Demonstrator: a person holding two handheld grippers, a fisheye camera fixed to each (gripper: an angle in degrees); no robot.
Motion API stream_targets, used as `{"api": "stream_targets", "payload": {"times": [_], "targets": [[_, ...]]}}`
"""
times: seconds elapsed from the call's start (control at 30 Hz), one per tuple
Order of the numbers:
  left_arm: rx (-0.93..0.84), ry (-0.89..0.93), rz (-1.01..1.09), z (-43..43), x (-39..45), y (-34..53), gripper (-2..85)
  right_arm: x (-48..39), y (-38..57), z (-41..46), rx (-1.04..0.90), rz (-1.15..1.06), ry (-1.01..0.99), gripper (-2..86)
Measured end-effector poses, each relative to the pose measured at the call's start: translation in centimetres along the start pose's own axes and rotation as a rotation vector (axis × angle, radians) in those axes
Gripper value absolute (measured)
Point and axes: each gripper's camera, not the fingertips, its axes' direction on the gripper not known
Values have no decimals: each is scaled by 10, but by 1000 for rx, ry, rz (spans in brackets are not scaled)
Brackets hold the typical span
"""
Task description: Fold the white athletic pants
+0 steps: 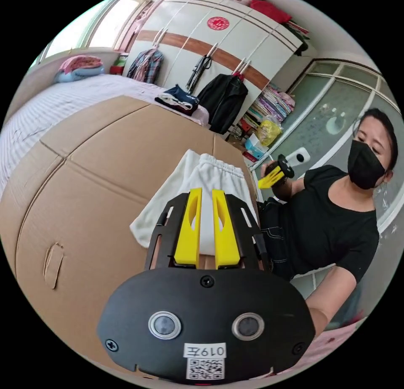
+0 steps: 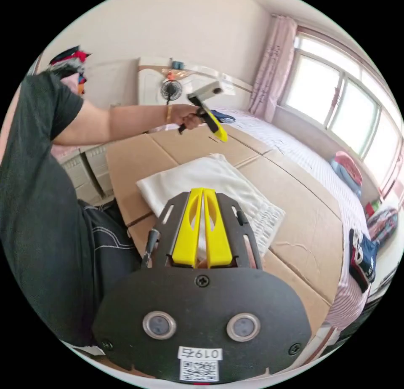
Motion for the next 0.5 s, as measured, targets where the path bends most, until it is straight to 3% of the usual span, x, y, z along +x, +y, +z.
{"api": "stream_targets", "payload": {"times": [0.27,0.5], "targets": [[-4,-405,26,100,105,42,41,79,-61,49,-205,-22,163,-10],[-111,-436,-63,138,98,72,56,148,-74,69,-328,58,63,-10]]}}
